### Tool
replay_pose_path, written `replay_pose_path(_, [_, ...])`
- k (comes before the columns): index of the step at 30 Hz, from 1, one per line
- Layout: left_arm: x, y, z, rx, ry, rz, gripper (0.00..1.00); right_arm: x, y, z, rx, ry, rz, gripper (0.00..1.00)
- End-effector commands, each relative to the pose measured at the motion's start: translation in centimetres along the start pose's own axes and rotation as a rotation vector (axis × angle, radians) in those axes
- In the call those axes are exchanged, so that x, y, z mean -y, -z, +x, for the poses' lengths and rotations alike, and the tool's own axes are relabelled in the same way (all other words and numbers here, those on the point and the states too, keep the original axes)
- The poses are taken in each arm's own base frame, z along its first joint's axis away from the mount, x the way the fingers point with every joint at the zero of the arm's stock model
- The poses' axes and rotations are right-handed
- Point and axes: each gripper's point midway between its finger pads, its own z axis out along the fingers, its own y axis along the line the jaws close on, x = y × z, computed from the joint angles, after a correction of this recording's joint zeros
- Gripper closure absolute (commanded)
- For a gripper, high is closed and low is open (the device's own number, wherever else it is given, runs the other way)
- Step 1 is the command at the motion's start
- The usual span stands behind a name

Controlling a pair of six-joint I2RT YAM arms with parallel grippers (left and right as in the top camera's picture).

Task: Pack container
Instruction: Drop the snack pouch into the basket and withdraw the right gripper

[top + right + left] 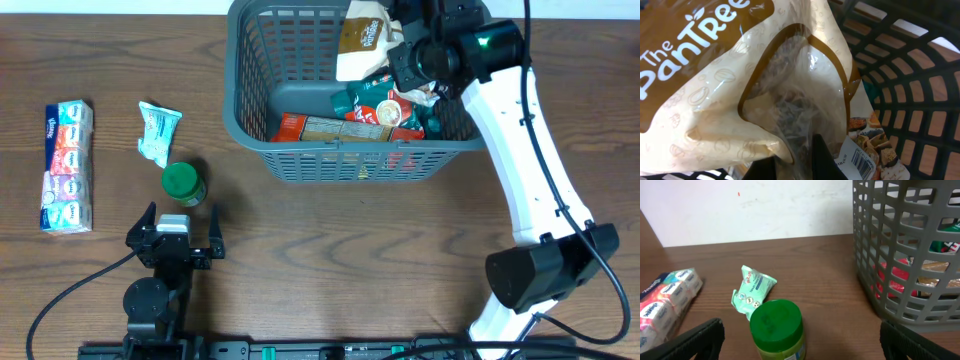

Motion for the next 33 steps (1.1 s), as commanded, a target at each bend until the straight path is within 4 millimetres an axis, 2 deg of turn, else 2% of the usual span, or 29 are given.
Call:
replay_pose_path(1, [0.1, -0.2, 1.4, -0.032, -0.006, 0.001, 0.01, -0.2, 0.4, -0.4, 0.013, 0.020, 0.007, 0.94])
replay_pose_path(2, [0.1, -0.2, 1.4, -0.032, -0.006, 0.001, 0.02, -0.2, 0.4, -0.4, 0.012, 0.020, 0.007, 0.70])
replay_pose_path(4, [0.1, -0.2, 1.4, -0.032, -0.006, 0.001, 0.02, -0.2, 0.4, -0.3, 0.008, 0.020, 0.006, 0.29])
replay_pose_path(5, [0.1, -0.2, 1.4, -0.032, -0.006, 0.001, 0.01, -0.2, 0.4, -0.2, 0.007, 0.020, 0.006, 0.01])
replay_pose_path(12, [0.1, -0.2, 1.4, -0.032, -0.006, 0.001, 0.01, -0.1, 0.9, -0.7, 0.028, 0.020, 0.009, 0.01])
replay_pose_path(16, [0.1, -0.2, 1.4, -0.032, -0.006, 0.001, 0.01, 1.0, 3.3, -2.3, 0.103, 0.000, 0.066, 0.01])
replay_pose_path(18, [0.1, -0.2, 1.4, -0.032, -0.006, 0.001, 0.01, 3.0, 5.8, -3.5, 0.160, -0.057, 0.166, 0.01])
replay_pose_path(19, [0.1, -0.2, 1.4, -0.032, -0.006, 0.001, 0.01, 4.5, 7.7, -4.0, 0.192, -0.099, 0.232, 0.01])
replay_pose_path(23, [0.1, -0.2, 1.4, -0.032, -0.006, 0.001, 0.01, 8.5, 12.7, -3.9, 0.250, -0.211, 0.376, 0.01])
replay_pose_path(28, [0.1, -0.2, 1.4, -0.032, -0.006, 0.001, 0.01, 15.0, 17.4, -0.9, 0.251, -0.394, 0.537, 0.01])
replay_pose_path(33, [0.1, -0.2, 1.4, -0.032, -0.006, 0.001, 0.02, 21.3, 19.4, 3.8, 0.187, -0.571, 0.654, 0.01])
